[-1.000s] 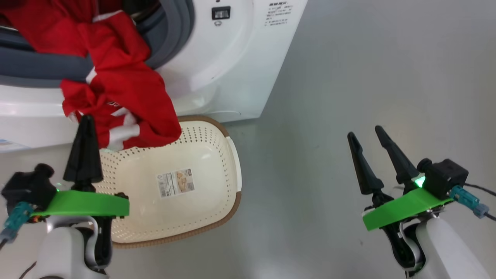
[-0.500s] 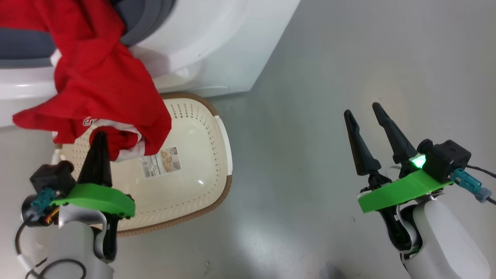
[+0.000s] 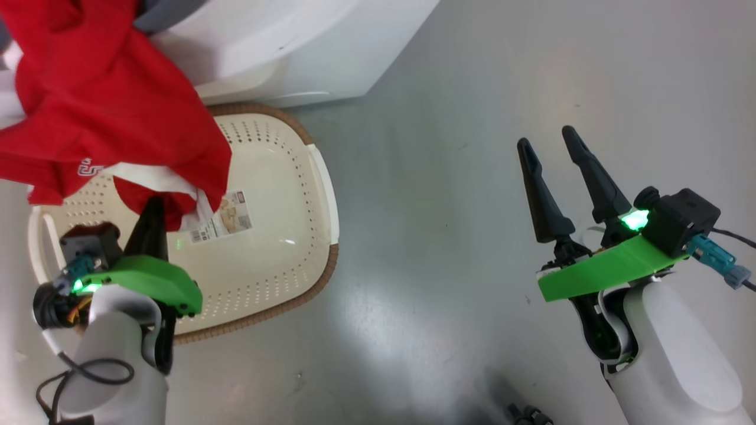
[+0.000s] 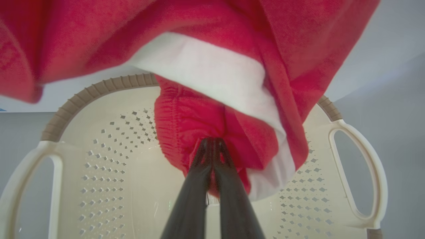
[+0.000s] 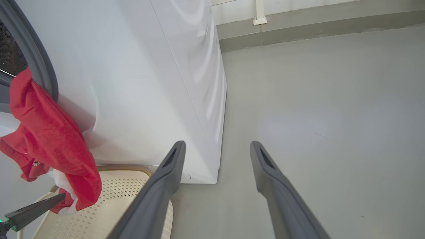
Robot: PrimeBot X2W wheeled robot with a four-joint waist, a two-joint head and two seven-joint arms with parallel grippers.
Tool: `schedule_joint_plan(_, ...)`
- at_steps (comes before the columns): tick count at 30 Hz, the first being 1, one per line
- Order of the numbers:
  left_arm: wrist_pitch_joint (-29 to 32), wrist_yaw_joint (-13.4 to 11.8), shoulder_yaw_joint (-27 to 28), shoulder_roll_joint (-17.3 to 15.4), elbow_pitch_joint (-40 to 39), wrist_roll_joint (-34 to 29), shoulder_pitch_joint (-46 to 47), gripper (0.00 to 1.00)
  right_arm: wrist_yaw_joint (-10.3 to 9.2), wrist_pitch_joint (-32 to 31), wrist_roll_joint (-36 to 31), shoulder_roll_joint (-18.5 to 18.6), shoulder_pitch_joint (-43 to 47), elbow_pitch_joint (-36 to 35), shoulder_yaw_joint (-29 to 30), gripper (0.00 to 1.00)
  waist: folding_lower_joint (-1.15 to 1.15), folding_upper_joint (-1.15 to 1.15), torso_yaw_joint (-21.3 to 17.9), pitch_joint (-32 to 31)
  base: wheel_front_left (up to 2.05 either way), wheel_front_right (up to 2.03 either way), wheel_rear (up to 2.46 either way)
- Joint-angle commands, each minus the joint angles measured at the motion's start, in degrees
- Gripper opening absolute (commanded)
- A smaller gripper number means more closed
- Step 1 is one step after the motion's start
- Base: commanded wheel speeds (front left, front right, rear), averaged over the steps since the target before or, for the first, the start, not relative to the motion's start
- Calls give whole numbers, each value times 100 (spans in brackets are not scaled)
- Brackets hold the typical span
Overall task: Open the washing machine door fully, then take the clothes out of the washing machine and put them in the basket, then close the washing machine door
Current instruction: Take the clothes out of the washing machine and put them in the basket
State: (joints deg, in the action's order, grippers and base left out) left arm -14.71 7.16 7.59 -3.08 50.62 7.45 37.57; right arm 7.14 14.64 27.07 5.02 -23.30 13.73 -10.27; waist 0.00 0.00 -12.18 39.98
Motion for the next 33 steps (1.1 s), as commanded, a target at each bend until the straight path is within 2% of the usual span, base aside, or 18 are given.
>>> schedule_joint_plan(1, -29, 22, 136, -170, -17, -57, -20, 0, 35, 36, -5, -24, 15, -145, -131, 100, 0, 0, -55, 105, 0, 0, 0)
schedule_joint_plan(12, -29, -61, 163, -395, 709, -221, 683, 0, 35, 36, 0, -56, -162, -178, -176, 100, 0, 0, -139, 391, 0, 0, 0)
schedule_joint_plan(13, -29, -61, 164, -409, 764, -224, 730, 4, 35, 36, -1, -57, -165, -176, -177, 100, 0, 0, -140, 392, 0, 0, 0)
schedule_joint_plan(14, -29, -64, 166, -417, 803, -225, 765, 35, 35, 36, -3, -57, -163, -175, -174, 100, 0, 0, -137, 390, 0, 0, 0)
schedule_joint_plan(15, -29, -69, 176, -418, 833, -219, 790, 83, 35, 36, -5, -58, -158, -173, -169, 100, 0, 0, -132, 384, 0, 0, 0)
schedule_joint_plan(16, -29, -69, 181, -418, 857, -216, 806, 100, 35, 36, -8, -58, -152, -167, -163, 100, 0, 0, -125, 374, 0, 0, 0)
schedule_joint_plan(33, -29, -11, 274, -286, 621, -91, 531, 100, 35, 36, -37, 3, -86, -107, -132, 100, 0, 0, 53, 76, 0, 0, 0)
